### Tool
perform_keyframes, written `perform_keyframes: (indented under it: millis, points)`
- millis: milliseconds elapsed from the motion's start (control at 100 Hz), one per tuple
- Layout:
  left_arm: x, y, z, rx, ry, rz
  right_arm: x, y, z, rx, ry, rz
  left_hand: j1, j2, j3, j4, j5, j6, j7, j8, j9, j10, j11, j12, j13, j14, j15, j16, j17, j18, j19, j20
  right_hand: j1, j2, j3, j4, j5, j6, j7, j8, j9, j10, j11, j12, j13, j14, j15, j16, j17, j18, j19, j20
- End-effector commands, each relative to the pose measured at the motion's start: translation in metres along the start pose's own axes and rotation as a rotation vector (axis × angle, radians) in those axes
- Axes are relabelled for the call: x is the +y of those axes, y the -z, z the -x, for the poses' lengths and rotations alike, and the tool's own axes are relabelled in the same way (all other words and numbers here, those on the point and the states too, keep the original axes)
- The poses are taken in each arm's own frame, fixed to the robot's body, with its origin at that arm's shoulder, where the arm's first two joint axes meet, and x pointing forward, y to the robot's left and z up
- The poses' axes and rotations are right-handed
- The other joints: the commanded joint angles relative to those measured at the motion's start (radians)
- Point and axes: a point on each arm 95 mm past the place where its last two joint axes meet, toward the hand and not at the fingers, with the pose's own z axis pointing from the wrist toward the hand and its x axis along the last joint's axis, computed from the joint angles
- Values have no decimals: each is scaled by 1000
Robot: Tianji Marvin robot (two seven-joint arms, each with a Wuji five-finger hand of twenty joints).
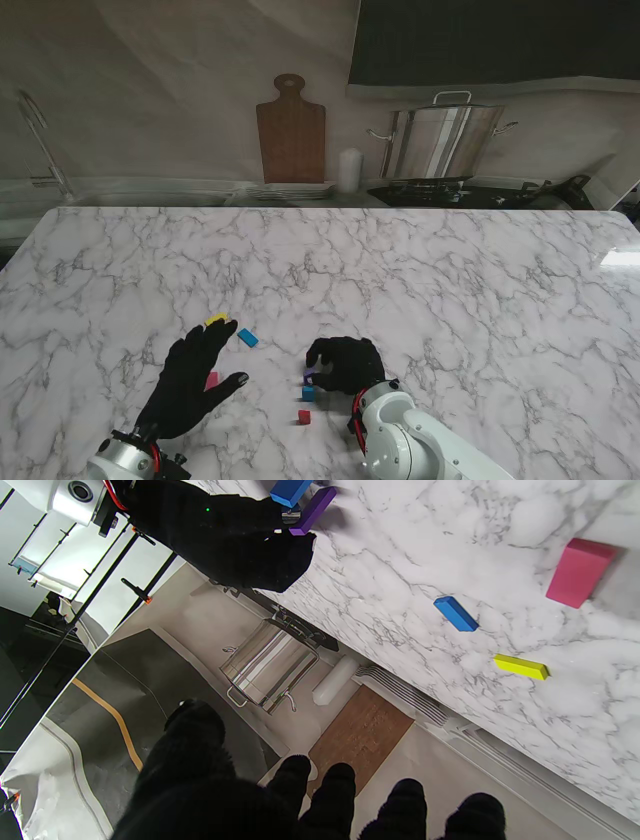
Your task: Arrange dominoes in a row
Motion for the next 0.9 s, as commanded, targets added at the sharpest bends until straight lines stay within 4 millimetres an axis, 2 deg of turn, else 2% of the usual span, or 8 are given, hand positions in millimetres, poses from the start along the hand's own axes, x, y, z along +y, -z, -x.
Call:
perform_keyframes:
  millis: [0,220,670,890]
  points:
    - [3,1,-2,3,3,15,-4,3,1,-1,-2,-11,10,-15,1,11,-29,-3,6,10,-18,-14,-9,6,-13,-5,-7,-11,-11,-17,2,10,-30,-26,2,2,-9,-18,-6,-5,-21,0,-3,-7,-19,18,0,-5,-12,-14,7,15]
    - [2,1,-2,3,3,15,-4,2,0,1,-6,-6,11,-15,2,11,-28,-2,6,10,-19,-14,-10,6,-13,-5,-7,-11,-11,-17,2,10,-16,-30,-17,-7,36,-96,89,63,-12,1,6,-2,-15,18,3,-4,-12,-14,6,16]
    - [3,1,-2,2,3,15,-5,3,-1,2,-9,-9,10,-15,2,11,-28,-2,6,10,-19,-13,-10,6,-13,-5,-7,-11,-11,-16,3,11,-24,-15,-24,-5,87,-108,128,121,-3,4,4,-2,-12,22,4,-3,-13,-9,6,17]
    - [3,1,-2,2,3,15,-5,3,-1,2,-9,-8,11,-15,2,11,-28,-3,6,10,-19,-14,-9,6,-13,-6,-7,-11,-11,-17,2,11,-28,-12,-29,-4,83,-101,116,121,-2,4,1,-3,-12,20,3,-4,-12,-10,6,17]
